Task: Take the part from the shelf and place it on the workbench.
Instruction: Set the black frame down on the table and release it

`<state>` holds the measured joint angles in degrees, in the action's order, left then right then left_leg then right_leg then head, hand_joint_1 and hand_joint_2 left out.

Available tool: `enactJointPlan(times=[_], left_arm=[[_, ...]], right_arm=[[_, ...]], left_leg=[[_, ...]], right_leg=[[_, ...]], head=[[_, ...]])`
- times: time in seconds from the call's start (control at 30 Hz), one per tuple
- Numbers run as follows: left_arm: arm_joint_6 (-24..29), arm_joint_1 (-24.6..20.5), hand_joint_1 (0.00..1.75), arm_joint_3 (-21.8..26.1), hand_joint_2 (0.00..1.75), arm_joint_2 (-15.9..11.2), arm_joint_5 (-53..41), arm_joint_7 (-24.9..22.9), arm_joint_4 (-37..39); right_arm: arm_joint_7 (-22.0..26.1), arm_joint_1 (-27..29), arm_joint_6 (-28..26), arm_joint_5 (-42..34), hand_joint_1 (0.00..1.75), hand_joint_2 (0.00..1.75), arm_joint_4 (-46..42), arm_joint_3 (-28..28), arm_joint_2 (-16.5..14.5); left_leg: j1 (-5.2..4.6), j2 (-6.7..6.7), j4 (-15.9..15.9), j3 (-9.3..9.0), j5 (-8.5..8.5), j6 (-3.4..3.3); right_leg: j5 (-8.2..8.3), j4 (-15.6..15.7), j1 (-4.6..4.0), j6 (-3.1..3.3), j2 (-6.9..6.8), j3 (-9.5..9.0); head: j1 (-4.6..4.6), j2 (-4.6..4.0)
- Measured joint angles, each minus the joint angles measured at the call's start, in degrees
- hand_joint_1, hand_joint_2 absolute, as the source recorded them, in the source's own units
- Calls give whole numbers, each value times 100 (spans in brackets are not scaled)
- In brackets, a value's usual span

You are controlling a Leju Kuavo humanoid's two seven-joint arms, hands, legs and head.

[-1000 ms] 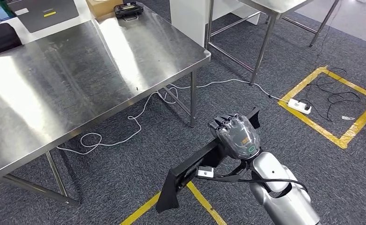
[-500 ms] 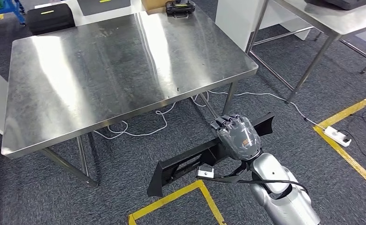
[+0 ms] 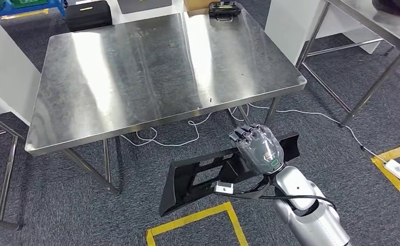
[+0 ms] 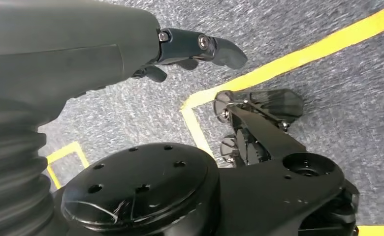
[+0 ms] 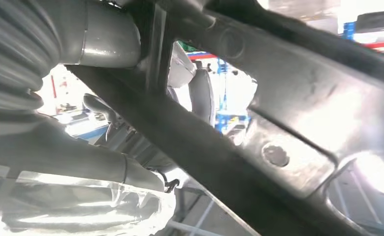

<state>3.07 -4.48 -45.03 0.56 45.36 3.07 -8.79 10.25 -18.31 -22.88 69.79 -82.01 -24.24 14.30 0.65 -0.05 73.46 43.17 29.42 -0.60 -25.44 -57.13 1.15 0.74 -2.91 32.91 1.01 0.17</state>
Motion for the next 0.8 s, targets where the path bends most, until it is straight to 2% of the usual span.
enactJointPlan(times=[0.03, 0.1, 0.13, 0.17, 0.23, 0.27, 0.3, 0.33, 0.4, 0.43, 0.47, 0.5, 0.53, 0.6, 0.63, 0.67, 0.73, 0.77, 0.8], left_arm=[[1, -1, 0, 0, 175, -1, 0, 1, 0], [2, -5, 0, 0, 175, -10, -2, 1, 1], [3, -13, 0, 0, 175, -16, -2, 1, 1], [3, -22, 0, 0, 175, -22, -3, 1, 1], [4, -35, 0, 0, 175, -26, -3, 1, 1], [4, -29, 0, -1, 175, -25, -3, 1, 1], [4, -27, 0, -1, 175, -20, -3, 2, 1], [7, -32, 0, -1, 175, -14, -3, 2, 1], [9, -51, 0, -1, 175, -2, -3, 2, -1], [9, -59, 0, -2, 175, 4, -3, 1, -1], [6, -59, 0, -2, 175, 10, -3, 1, -1], [4, -56, 0, -2, 175, 16, -3, 1, -1], [4, -53, 0, -2, 175, 19, -3, 1, -1], [4, -54, 0, -2, 175, 20, -3, 1, -2], [4, -54, 0, -2, 175, 20, -3, 1, -2], [4, -51, 0, -2, 175, 19, -3, 1, -2], [5, -30, 0, -2, 175, 17, -3, -1, -1], [7, -15, 0, -2, 175, 9, -3, -2, 1], [10, -2, 0, -2, 175, 2, -3, -3, 1]], right_arm=[[0, 1, -1, 0, 175, 175, -1, 0, -1], [0, -1, -2, -1, 175, 175, -2, 2, -3], [0, -1, -2, -2, 175, 175, -2, 5, -2], [-1, 1, -2, -2, 175, 175, -2, 7, -3], [-2, -2, -2, -2, 175, 175, -2, 6, -11], [-2, -3, -4, -3, 175, 175, -8, 8, -16], [-2, -8, -6, -6, 175, 175, -13, 12, -16], [-3, -11, -9, -9, 175, 175, -18, 17, -14], [-3, 5, -12, -13, 175, 175, -16, 28, 5], [-3, 25, -13, -13, 175, 175, -11, 32, 14], [-3, 45, -13, -11, 175, 175, -6, 35, 24], [-3, 58, -13, -11, 175, 175, -3, 37, 29], [-3, 61, -13, -11, 175, 175, -2, 41, 31], [-4, 55, -13, -11, 175, 175, -1, 45, 32], [-4, 53, -13, -10, 175, 175, -1, 47, 32], [-4, 53, -13, -9, 175, 175, 0, 45, 31], [-4, 44, -12, -4, 175, 175, 1, 40, 19], [-4, 33, -11, -2, 175, 175, 1, 37, 6], [-4, 20, -11, -2, 175, 175, 0, 34, -7]], left_leg=[[-8, 40, -292, -143, -180, -33], [-71, 314, -1078, -565, -498, -156], [-111, 437, -1331, -698, -560, -209], [-147, 510, -1458, -757, -565, -249], [-178, 405, -1506, -754, -552, -282], [-157, 321, -1573, -804, -582, -301], [-133, 238, -1649, -865, -619, -323], [-107, 154, -1722, -923, -659, -347], [-77, -28, -1786, -972, -706, -375], [-74, -125, -1784, -968, -708, -379], [-70, -227, -1781, -968, -704, -374], [-64, -326, -1777, -973, -698, -364], [-57, -420, -1771, -982, -688, -349], [-59, -589, -1726, -977, -651, -292], [-70, -660, -1690, -960, -624, -254], [-80, -724, -1660, -935, -596, -215], [-64, -827, -1631, -891, -558, -146], [-44, -827, -1617, -880, -544, -117], [-33, -691, -1527, -843, -492, -82]], right_leg=[[-17, 1, -13, 1, -67, -22], [-55, 5, -54, -14, -184, -74], [-73, 8, -66, -31, -240, -93], [-89, 14, -73, -54, -303, -107], [-109, 45, -79, -106, -440, -145], [-129, 44, -92, -132, -448, -165], [-188, -41, -101, -142, -353, -148], [-290, -246, -106, -138, -197, -71], [-591, -1006, -77, -101, 151, 312], [-702, -1385, -63, -108, 226, 532], [-735, -1606, -46, -142, 257, 688], [-670, -1604, -29, -203, 270, 736], [-511, -1352, -7, -280, 289, 662], [-114, -489, 55, -414, 460, 322], [29, -154, 77, -422, 549, 182], [98, 35, 88, -395, 611, 102], [111, 84, 92, -277, 562, 69], [105, 90, 103, -231, 515, 57], [98, 100, 112, -184, 464, 28]], head=[[-1, 0], [-8, 0], [-13, 0], [-17, 0], [-13, 0], [-17, 0], [-20, 0], [-31, 0], [-54, -1], [-66, -1], [-70, -1], [-70, -1], [-72, 0], [-78, 0], [-76, 0], [-72, 0], [-61, 0], [-62, 0], [-50, 0]])
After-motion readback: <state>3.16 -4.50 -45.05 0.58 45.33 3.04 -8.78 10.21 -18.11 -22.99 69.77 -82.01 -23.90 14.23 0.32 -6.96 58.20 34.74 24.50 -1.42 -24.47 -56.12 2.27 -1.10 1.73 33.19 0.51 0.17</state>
